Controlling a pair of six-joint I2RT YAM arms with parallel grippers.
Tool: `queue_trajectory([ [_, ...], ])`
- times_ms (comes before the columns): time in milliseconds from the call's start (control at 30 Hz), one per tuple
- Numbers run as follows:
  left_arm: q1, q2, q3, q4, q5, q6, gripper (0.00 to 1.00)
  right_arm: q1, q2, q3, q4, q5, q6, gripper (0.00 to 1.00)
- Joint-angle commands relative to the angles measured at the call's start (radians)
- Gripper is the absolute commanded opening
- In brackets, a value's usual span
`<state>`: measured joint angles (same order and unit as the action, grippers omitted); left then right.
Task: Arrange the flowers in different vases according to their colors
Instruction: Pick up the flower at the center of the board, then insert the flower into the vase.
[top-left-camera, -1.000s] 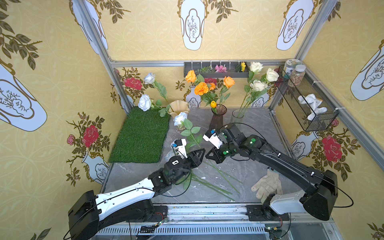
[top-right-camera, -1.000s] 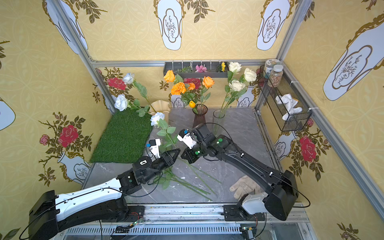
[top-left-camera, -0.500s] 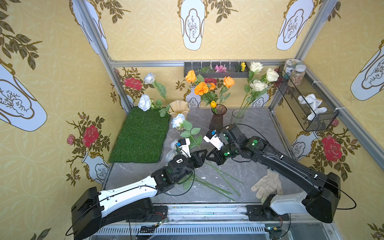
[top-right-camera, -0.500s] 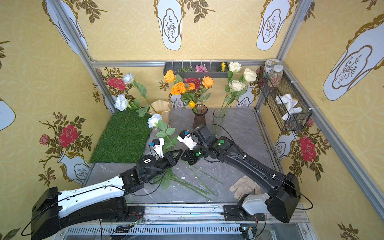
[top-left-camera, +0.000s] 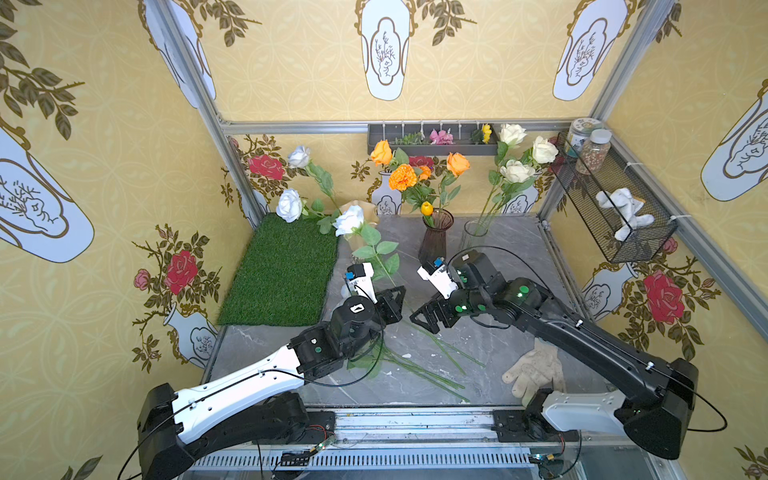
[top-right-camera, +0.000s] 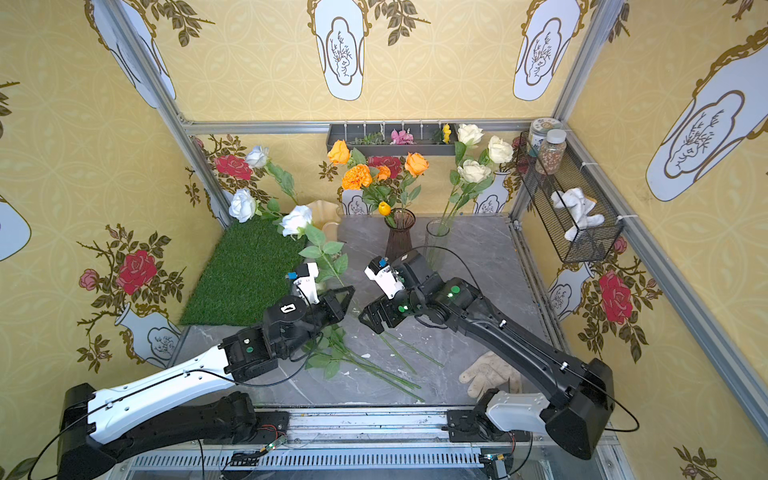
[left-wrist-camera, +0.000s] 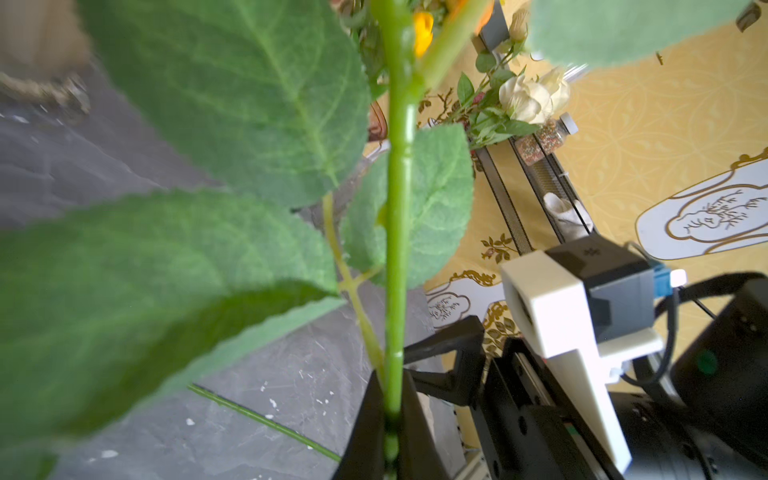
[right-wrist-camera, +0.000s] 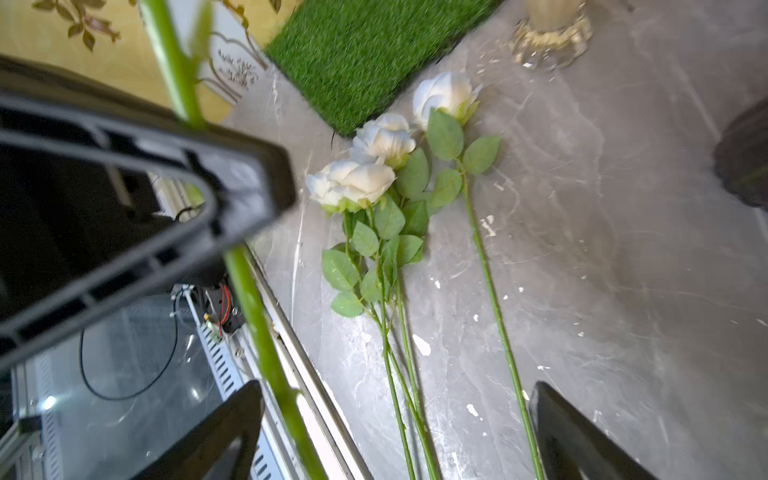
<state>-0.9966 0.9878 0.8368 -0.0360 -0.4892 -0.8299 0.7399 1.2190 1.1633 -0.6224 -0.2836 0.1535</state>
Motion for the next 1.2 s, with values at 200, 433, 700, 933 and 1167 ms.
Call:
queue_trajectory([
  [200, 0.305, 0.096, 0.452, -0.286, -0.031, 0.4, 0.0, -0.062, -0.254, -0.174, 0.304, 0.358, 0.082, 0.97],
  [433, 0.452, 0.328, 0.806, -0.296, -0.054, 0.648, 0.0, -0.069, -0.349, -0.24, 0.39, 0.458, 0.123, 0.97],
  [700, 0.653, 0.498, 1.02, -0.269, 0.048, 0.694, 0.0, -0.069, -0.321, -0.193, 0.374, 0.443, 0.107, 0.97],
  [933, 0.784, 0.652, 1.196, -0.25, 0.186, 0.639, 0.0, -0.068, -0.265, -0.172, 0.389, 0.427, 0.092, 0.97],
  [1167, 0.807, 0.773, 1.223, -0.214, 0.238, 0.615, 0.0, -0.07, -0.212, -0.168, 0.417, 0.411, 0.081, 0.97],
])
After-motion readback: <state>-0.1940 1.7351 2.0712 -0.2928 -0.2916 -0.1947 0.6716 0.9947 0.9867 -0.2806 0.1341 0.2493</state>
